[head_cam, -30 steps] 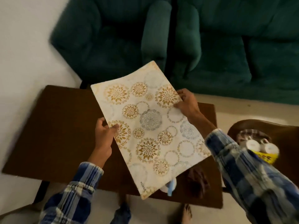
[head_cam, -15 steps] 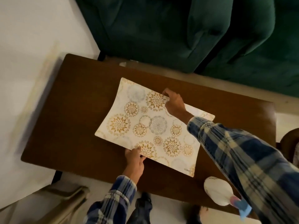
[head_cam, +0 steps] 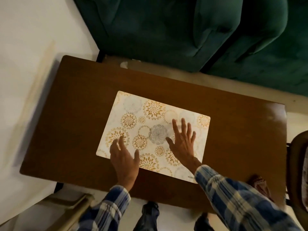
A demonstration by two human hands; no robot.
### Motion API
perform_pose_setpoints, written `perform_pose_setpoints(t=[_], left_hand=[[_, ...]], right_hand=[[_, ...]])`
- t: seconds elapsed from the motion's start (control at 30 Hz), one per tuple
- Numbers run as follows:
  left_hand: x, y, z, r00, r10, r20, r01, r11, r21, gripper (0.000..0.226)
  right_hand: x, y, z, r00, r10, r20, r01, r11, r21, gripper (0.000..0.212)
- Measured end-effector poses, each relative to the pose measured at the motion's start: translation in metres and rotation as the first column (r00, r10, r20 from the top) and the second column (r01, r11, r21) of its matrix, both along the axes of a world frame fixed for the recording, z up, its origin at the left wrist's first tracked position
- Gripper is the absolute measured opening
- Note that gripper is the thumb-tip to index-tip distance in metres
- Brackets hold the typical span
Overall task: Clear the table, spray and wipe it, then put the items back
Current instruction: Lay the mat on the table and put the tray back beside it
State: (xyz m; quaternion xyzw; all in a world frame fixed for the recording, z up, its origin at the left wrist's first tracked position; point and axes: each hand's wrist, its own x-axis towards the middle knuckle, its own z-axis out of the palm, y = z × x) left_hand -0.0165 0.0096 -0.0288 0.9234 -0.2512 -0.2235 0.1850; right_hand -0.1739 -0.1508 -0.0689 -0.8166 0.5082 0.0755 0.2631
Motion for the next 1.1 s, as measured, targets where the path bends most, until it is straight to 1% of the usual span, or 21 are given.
perform_pose_setpoints(t=[0.03,0.1,0.13,0.2,0.3,0.5,0.8,0.97,1.1], left_hand=[[0.01,-0.008,-0.005,0.99,-0.138,-0.005,0.138,0.989,0.05,0.088],[0.03,-0.022,-0.02,0.927,-0.373,-0.043,0.376,0.919,0.123,0.096],[0.039,-0.028,-0.026,0.89,-0.451,-0.064,0.455,0.876,0.16,0.098],[0.052,-0.034,-0.034,0.845,-0.521,-0.124,0.535,0.81,0.241,0.1],[0.057,-0.037,-0.038,0.837,-0.523,-0.159,0.546,0.787,0.287,0.104],[0.052,-0.039,-0.036,0.853,-0.493,-0.17,0.522,0.808,0.275,0.106],[0.051,-0.041,-0.03,0.855,-0.491,-0.168,0.519,0.806,0.285,0.104],[0.041,-0.049,-0.002,0.845,-0.527,-0.089,0.531,0.81,0.248,0.09],[0.008,-0.078,0.043,0.858,-0.504,-0.103,0.514,0.849,0.125,0.077]], right_hand=[[-0.007,0.006,-0.005,0.999,0.011,-0.035,-0.01,1.0,0.019,0.085],[-0.014,0.008,-0.013,0.997,0.042,-0.061,-0.041,0.999,0.025,0.087],[-0.014,0.005,-0.014,0.997,0.055,-0.058,-0.054,0.998,0.024,0.087],[-0.012,-0.003,-0.015,0.995,0.077,-0.059,-0.076,0.997,0.021,0.087],[-0.008,-0.011,-0.015,0.994,0.095,-0.063,-0.094,0.995,0.02,0.087],[-0.008,-0.015,-0.015,0.99,0.115,-0.078,-0.113,0.993,0.024,0.09],[-0.005,-0.015,-0.008,0.99,0.109,-0.094,-0.105,0.994,0.043,0.092],[-0.012,-0.019,0.027,0.996,0.078,-0.035,-0.075,0.994,0.082,0.088],[-0.046,-0.033,0.082,0.999,-0.009,0.041,0.005,0.994,0.11,0.084]])
